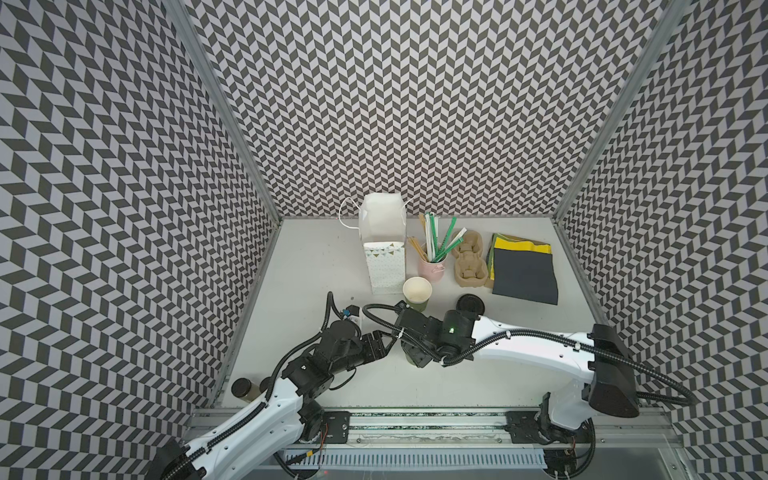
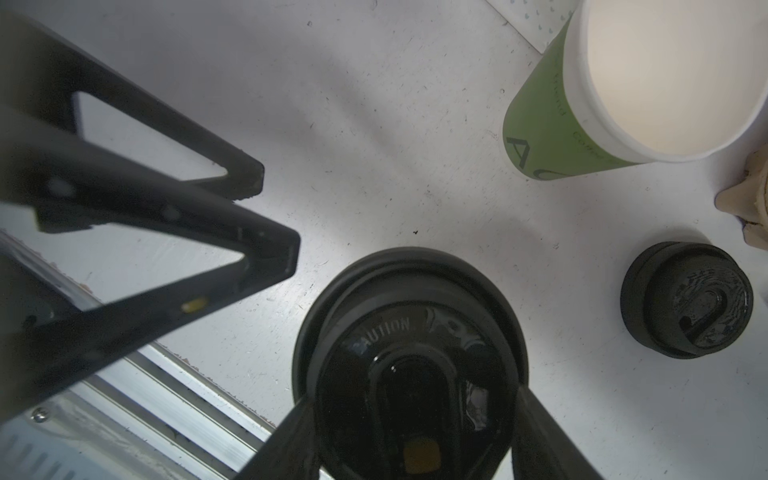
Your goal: Pack the takeout coffee
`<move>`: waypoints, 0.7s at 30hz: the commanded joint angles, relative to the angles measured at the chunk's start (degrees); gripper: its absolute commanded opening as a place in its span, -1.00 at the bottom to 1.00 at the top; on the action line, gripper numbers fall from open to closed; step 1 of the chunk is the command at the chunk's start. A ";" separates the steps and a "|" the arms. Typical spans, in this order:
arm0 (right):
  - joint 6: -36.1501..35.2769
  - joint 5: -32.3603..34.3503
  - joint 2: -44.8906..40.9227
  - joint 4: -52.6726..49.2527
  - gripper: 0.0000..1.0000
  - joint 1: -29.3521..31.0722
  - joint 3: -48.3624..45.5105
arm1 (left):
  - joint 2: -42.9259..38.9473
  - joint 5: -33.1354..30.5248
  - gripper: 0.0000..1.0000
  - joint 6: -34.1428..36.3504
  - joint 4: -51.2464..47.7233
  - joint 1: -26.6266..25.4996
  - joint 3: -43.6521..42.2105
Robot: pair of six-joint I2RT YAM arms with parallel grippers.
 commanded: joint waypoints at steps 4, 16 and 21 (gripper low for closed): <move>-0.20 -6.74 1.16 -0.24 -0.18 -0.41 -4.46 | 1.55 1.74 0.44 -0.30 2.23 0.00 1.74; -1.08 -11.25 0.53 1.25 -0.19 -0.85 -6.35 | 7.43 1.55 0.44 0.49 4.19 -2.72 3.43; -1.31 -11.57 0.31 1.58 -0.19 -0.81 -6.56 | 8.97 0.60 0.37 0.76 4.42 -2.81 2.77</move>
